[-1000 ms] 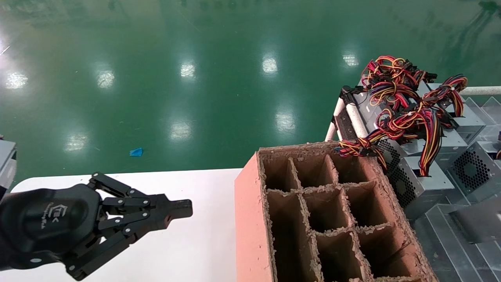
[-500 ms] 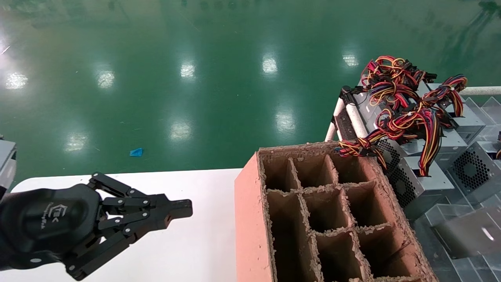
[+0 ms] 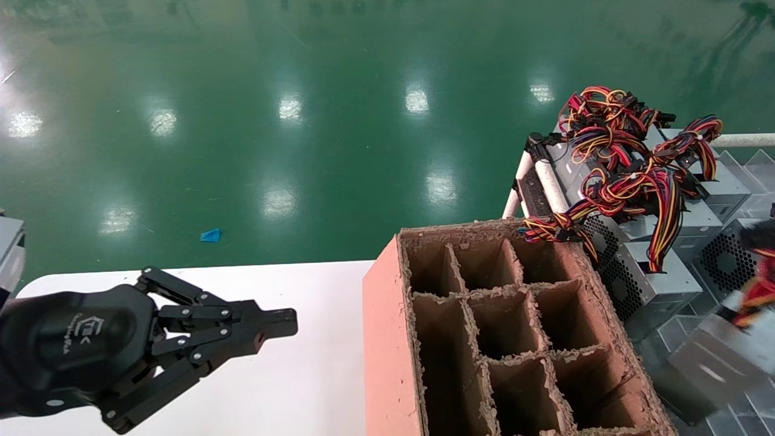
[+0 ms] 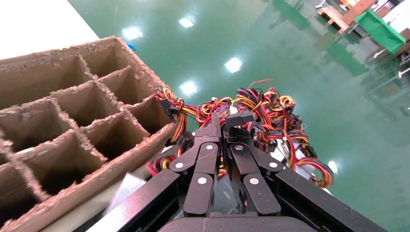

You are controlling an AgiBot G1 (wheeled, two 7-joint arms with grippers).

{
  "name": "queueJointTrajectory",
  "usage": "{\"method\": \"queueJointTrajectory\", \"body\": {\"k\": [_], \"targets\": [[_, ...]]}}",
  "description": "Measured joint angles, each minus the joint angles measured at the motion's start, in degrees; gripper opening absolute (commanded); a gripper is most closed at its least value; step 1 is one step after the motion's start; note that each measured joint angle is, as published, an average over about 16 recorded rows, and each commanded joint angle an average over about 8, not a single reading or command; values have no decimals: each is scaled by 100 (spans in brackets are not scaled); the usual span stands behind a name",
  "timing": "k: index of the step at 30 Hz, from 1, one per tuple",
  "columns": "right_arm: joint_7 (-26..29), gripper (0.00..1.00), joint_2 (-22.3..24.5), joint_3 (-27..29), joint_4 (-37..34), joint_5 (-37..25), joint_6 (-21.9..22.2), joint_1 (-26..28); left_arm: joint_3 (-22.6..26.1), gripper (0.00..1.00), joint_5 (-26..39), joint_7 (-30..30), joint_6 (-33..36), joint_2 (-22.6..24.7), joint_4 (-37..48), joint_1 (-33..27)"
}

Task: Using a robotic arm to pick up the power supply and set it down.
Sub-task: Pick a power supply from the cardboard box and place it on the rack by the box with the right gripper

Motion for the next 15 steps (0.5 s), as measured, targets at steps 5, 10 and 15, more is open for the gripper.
{"method": "queueJointTrajectory", "body": {"k": [5,10,15], "targets": [[-49,0,-241,-172,77,-15,423,-67,0,0,0,0,0,0,0,0],[-85,0,-409,-267,149,-16,766,-113,0,0,0,0,0,0,0,0],[-108,0,-508,-320,219,11,980,-140,0,0,0,0,0,0,0,0]]}}
